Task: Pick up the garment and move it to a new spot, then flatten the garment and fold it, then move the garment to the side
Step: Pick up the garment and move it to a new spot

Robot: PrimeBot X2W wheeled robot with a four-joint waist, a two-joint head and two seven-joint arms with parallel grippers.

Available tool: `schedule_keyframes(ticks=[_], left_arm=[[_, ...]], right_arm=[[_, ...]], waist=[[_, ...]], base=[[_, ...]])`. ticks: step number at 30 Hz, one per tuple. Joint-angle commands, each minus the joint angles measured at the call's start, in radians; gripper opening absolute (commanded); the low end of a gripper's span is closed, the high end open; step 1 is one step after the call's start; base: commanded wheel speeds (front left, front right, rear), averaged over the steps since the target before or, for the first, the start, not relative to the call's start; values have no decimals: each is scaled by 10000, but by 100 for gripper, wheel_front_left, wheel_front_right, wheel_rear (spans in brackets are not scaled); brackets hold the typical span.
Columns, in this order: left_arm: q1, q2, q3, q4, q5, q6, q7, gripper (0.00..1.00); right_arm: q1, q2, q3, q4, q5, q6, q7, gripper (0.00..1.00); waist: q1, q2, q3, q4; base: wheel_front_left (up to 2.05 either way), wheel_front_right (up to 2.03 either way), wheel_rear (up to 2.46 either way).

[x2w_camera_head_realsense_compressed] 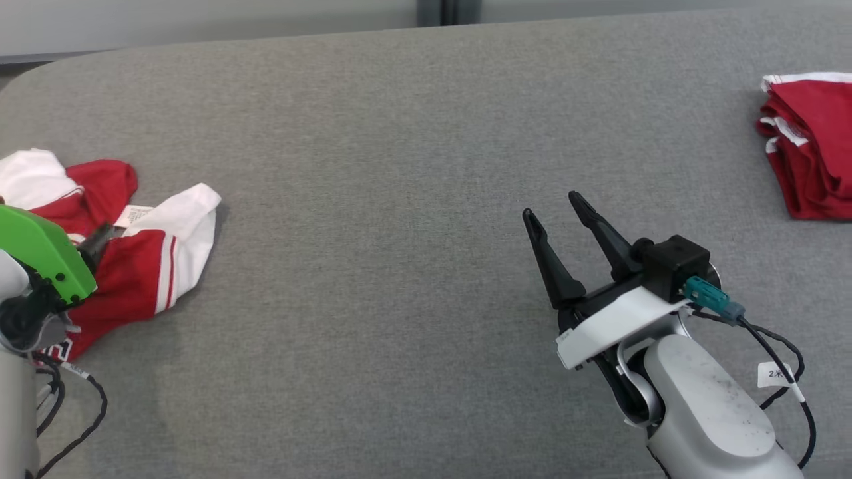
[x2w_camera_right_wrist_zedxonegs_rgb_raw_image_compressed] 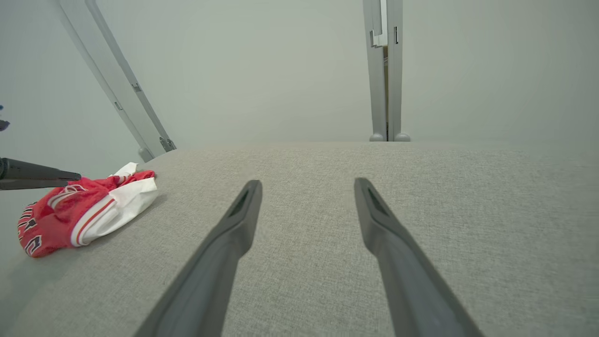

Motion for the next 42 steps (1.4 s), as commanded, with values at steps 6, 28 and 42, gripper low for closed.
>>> schedule_keyframes(ticks=[6,28,42], left_arm=[[103,624,-750,995,-634,-31,341,100],[-705,2085,-3417,-1000,-1014,-32,-368,0],[-2480,1110,-4420,-4247,-1888,-19,-987,0]], right_arm=[[-258,34,144,41,100,-14,-22,100],[552,316,383,590,317,-14,-22,100],[1018,325,-156,514,343,-14,-22,100]], waist=[[0,0,915,-1244],[0,0,-1285,-1082],[0,0,-1746,-2064]], base=[[0,0,0],[0,0,0],[0,0,0]])
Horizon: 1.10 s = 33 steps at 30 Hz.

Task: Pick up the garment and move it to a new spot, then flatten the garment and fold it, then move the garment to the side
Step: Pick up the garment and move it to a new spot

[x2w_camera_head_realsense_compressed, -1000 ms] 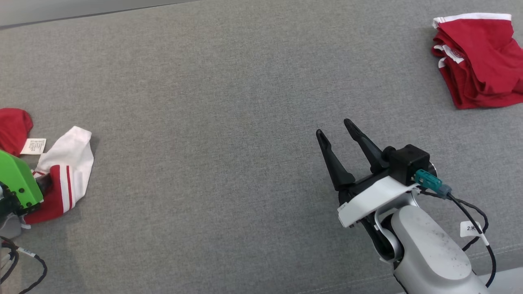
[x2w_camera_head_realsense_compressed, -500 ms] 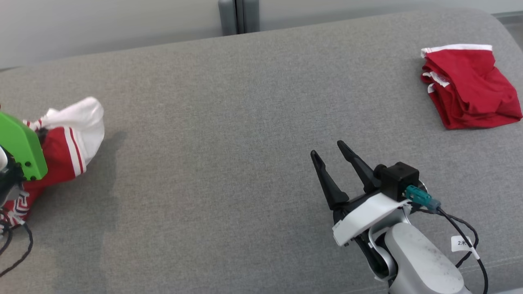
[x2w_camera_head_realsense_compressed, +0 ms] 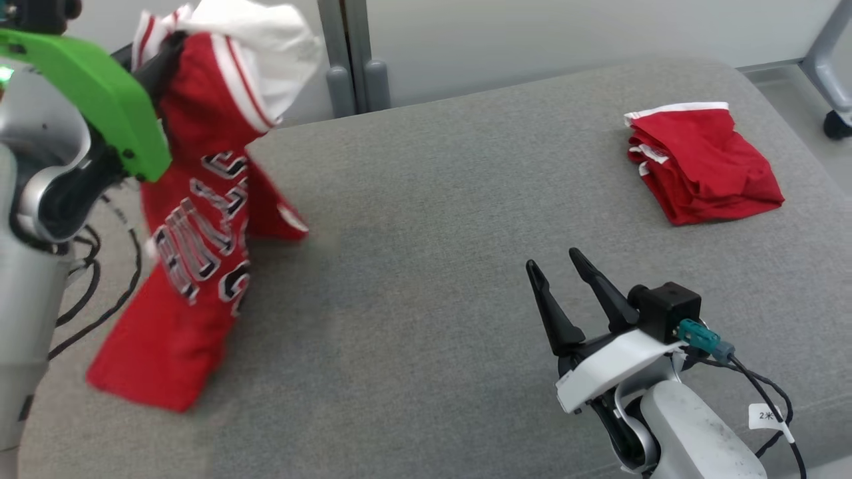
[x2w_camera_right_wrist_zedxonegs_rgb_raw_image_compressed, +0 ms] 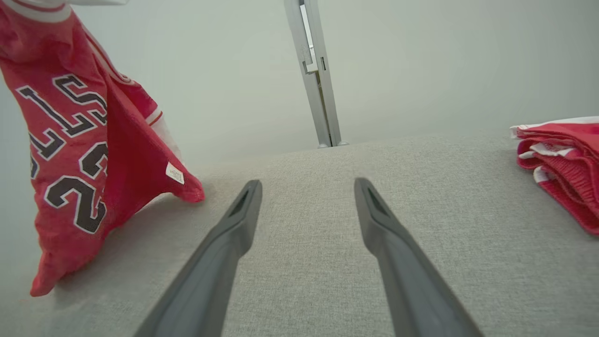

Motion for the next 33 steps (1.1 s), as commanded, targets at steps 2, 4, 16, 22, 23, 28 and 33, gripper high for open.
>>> schedule_keyframes(ticks=[2,4,16,22,23,28,33], left_arm=[[-314,-340,23,-256,-22,70,-366,0],[-343,-773,-4,-474,-55,172,-697,0],[2054,-3004,-1412,1856,275,86,-3397,0],[2296,-3879,-2418,4268,458,-15,-4745,100],[2223,-3996,-2589,4385,307,-24,-4897,100],[1741,-3736,-3326,4272,33,-24,-5562,100],[1412,-3059,-3505,3472,-352,-27,-6096,100]], right_arm=[[-16,0,-36,-71,-56,-14,-20,100],[-101,32,-68,-116,-58,-14,-20,100],[-229,49,-155,-91,-31,-14,-20,100],[-411,-23,-7,44,-12,-14,-20,100],[-397,-36,-30,55,-2,-14,-20,100],[-192,-112,-34,127,-23,-14,-20,100],[-18,-146,-146,131,12,-14,-20,100]], waist=[[0,-1,129,-471],[0,-1,294,-717],[0,-1,1001,-1436],[0,-1,957,-1341],[0,-1,910,-1270],[0,-1,630,-829],[0,-1,266,-329]], base=[[0,0,0],[0,0,0],[0,0,0],[0,0,0],[0,0,0],[0,0,0],[0,0,0]])
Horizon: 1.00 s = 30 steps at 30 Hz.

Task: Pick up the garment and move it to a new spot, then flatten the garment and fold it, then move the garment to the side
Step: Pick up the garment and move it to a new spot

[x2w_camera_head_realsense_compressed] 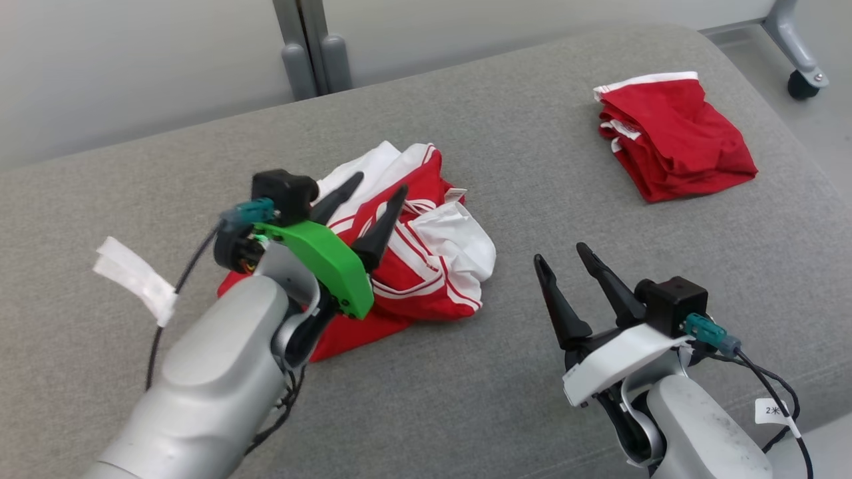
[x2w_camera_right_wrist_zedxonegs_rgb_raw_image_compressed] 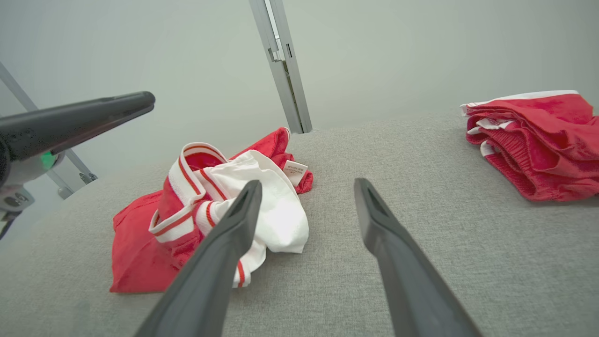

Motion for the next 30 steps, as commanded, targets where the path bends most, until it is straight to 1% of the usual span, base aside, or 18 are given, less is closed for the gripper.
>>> schedule_keyframes(ticks=[1,3,5,7,8,9,12,13,14,16,18,21,25,27,30], left_arm=[[-186,333,160,-251,-163,-28,-182,100],[-209,780,415,-670,-249,-27,-362,100],[-152,1216,664,-1103,-255,103,-527,100],[140,1812,962,-1623,-181,405,-716,100],[353,2084,1105,-1899,-147,599,-845,100],[840,2535,1410,-2432,-175,982,-1101,100],[1763,2994,1826,-3127,-183,1532,-1464,100],[2532,3130,2172,-3458,-220,1970,-1660,100],[2912,3171,2369,-3618,-133,2209,-1742,100],[3566,3109,2711,-3954,144,2529,-1815,100],[4166,2903,3241,-4405,558,2793,-1829,100],[5232,2437,4107,-5015,1333,2988,-1823,100],[6355,1617,5118,-5562,2259,2966,-1826,100],[6848,1141,5512,-5732,2612,2796,-1826,100],[7334,630,5899,-5798,3093,2445,-1826,100]], right_arm=[[179,-54,-66,4,0,-14,-22,100],[260,-72,-126,-10,-21,-14,-22,100],[321,-103,-228,-41,-40,-14,-22,100],[438,-144,-344,-55,-51,-14,-22,100],[486,-154,-391,-66,-67,-14,-22,100],[578,-179,-439,-103,-84,-14,-22,100],[665,-225,-489,-142,-85,-14,-22,100],[741,-234,-535,-165,-94,-14,-22,100],[787,-245,-563,-191,-87,-14,-22,100],[835,-262,-608,-218,-61,-14,-22,100],[819,-293,-779,-261,-33,-14,-22,100],[873,-295,-953,-321,-26,-14,-22,100],[1016,-317,-1025,-380,-76,-14,-22,100],[1086,-313,-1061,-405,-61,-14,-22,100],[1217,-256,-1124,-419,-46,-14,-22,100]], waist=[[0,-1,-361,428],[0,-1,-485,619],[0,-1,-577,794],[0,-1,-669,982],[0,-1,-724,1067],[0,-1,-806,1196],[0,-1,-896,1344],[0,-1,-969,1440],[0,-1,-1001,1494],[0,-1,-1034,1562],[0,-1,-1064,1636],[0,-1,-1129,1726],[0,-1,-1212,1777],[0,-1,-1244,1803],[0,-1,-1232,1821]], base=[[0,0,0],[0,0,0],[0,0,0],[0,0,0],[0,0,0],[0,0,0],[0,0,0],[0,0,0],[0,0,0],[0,0,0],[0,0,0],[0,0,0],[0,0,0],[0,0,0],[0,0,0]])
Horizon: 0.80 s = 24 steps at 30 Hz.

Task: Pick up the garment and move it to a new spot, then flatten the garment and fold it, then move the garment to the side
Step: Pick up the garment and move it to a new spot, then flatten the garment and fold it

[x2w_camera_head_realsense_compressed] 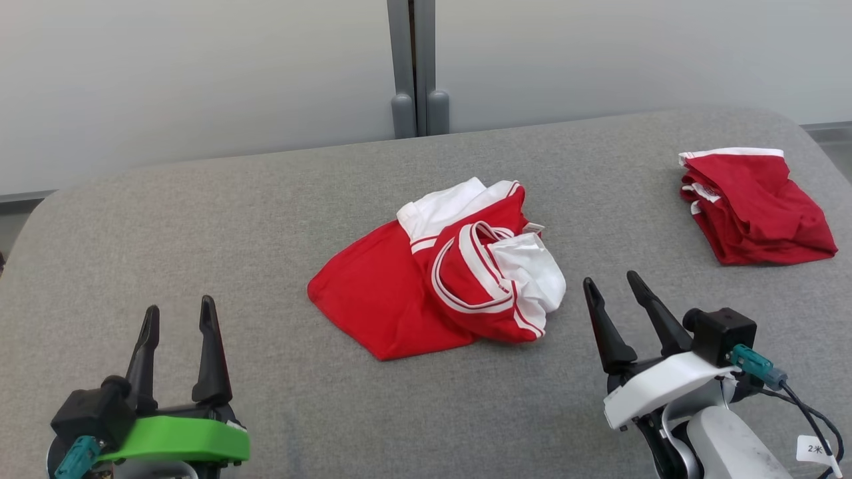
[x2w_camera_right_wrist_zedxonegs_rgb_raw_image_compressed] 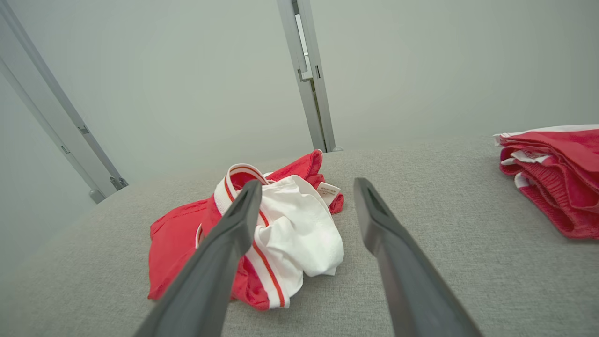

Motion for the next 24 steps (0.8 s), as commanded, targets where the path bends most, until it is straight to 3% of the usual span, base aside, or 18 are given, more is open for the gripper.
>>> schedule_keyframes(ticks=[1,9,24], left_arm=[[187,-168,229,-21,224,-169,-28,100],[330,-836,911,414,1038,-1030,-29,100],[77,-1563,1319,994,1919,-1842,-30,100]], right_arm=[[114,5,-32,-15,-20,-14,-22,100],[24,20,10,52,-56,-14,-22,100],[-205,-86,381,152,-8,-14,-22,100]], waist=[[0,0,35,12],[0,0,122,2],[0,0,212,-2]], base=[[0,0,0],[0,0,0],[0,0,0]])
